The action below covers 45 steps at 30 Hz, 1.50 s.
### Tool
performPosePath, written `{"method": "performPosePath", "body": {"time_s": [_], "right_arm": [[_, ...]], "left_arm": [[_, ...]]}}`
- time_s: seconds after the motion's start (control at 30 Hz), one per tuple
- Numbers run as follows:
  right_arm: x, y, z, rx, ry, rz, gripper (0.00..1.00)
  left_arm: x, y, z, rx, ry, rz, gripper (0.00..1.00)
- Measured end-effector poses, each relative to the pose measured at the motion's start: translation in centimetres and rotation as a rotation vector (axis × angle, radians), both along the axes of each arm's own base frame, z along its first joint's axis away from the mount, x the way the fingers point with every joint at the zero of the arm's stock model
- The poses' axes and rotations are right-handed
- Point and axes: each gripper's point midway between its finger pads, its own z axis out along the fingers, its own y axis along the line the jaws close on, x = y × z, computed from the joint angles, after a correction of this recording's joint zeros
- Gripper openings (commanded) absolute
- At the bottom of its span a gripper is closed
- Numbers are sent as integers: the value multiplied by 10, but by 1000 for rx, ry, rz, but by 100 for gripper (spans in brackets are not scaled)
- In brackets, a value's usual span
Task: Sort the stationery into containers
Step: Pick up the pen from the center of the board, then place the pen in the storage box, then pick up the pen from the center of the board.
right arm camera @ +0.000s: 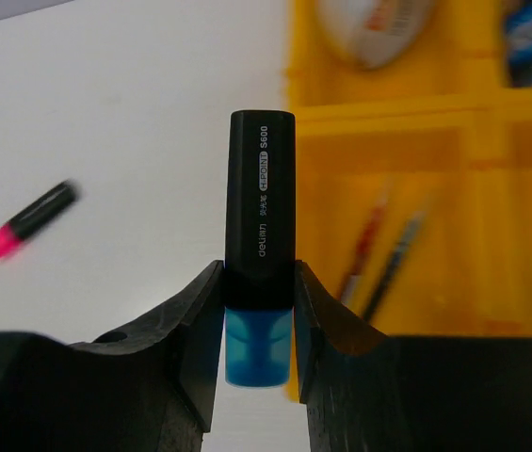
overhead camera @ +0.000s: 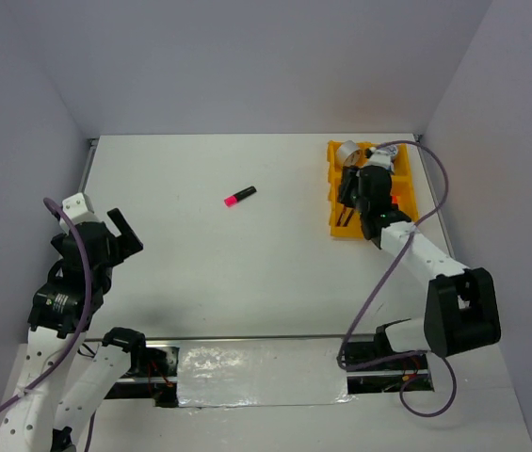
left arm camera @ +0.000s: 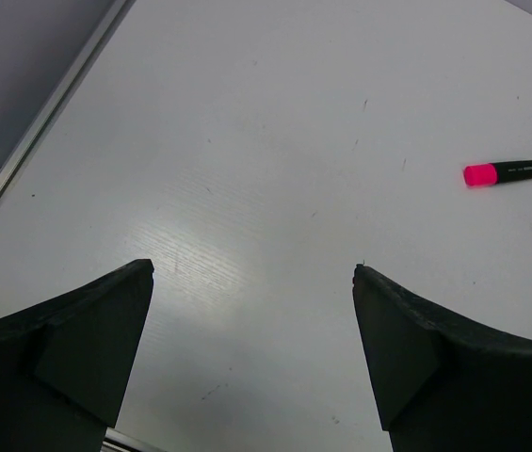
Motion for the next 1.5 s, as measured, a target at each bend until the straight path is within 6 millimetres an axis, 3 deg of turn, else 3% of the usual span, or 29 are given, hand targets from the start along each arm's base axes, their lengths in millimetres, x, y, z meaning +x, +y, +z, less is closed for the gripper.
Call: {"method": "performPosePath", "body": {"time_s": [0.17, 0.3, 0.4, 0.63, 0.67, 0.7, 0.77, 0.87, 0.9, 0.93, 1.0, 1.1, 1.17, 1.23, 1.27, 1.37, 1.43, 1.5], "right_arm": [[16, -100, -39, 4, 121, -322, 0], [10, -147, -56, 70, 168, -464, 0], [7, -163, -56, 105, 163, -519, 0], [11, -168, -61, 135, 177, -529, 4], [14, -173, -65, 137, 190, -541, 17], [15, -176, -69, 138, 203, -548, 38], [16, -179, -75, 148, 222, -560, 54], [15, -178, -74, 159, 223, -553, 60], [15, -177, -71, 163, 217, -548, 74], [16, -176, -66, 165, 206, -544, 99], [15, -173, -51, 156, 181, -527, 100], [16, -169, -13, 151, 108, -507, 100], [17, -160, 18, 145, 41, -482, 100], [17, -127, 44, 127, -13, -417, 100], [16, -99, 55, 108, -33, -374, 100], [5, 16, 73, 99, -48, -161, 100], [-4, 84, 67, 101, -3, -55, 100], [2, 135, 62, 99, 42, -36, 100]], "left_arm": [[0, -1, 0, -2, -1, -6, 99], [1, -3, 0, -4, 0, -15, 99], [1, -4, -1, -7, 3, -23, 99], [3, -7, 0, -12, -1, -36, 99], [3, -8, 0, -12, -3, -38, 99], [3, -8, 0, -13, -4, -39, 99], [4, -9, 1, -14, -7, -44, 99], [4, -11, 1, -14, -8, -52, 99], [5, -11, 1, -13, -9, -54, 99], [5, -12, 2, -13, -11, -56, 99], [5, -13, 2, -15, -11, -63, 99], [6, -14, 1, -16, -7, -72, 99], [7, -15, 0, -10, 1, -79, 99], [7, -15, -1, -4, 8, -83, 99], [7, -15, -2, -3, 9, -83, 99], [7, -15, -2, -2, 10, -84, 99], [7, -15, -2, -2, 11, -83, 99], [7, -15, -2, -2, 11, -83, 99]]}}
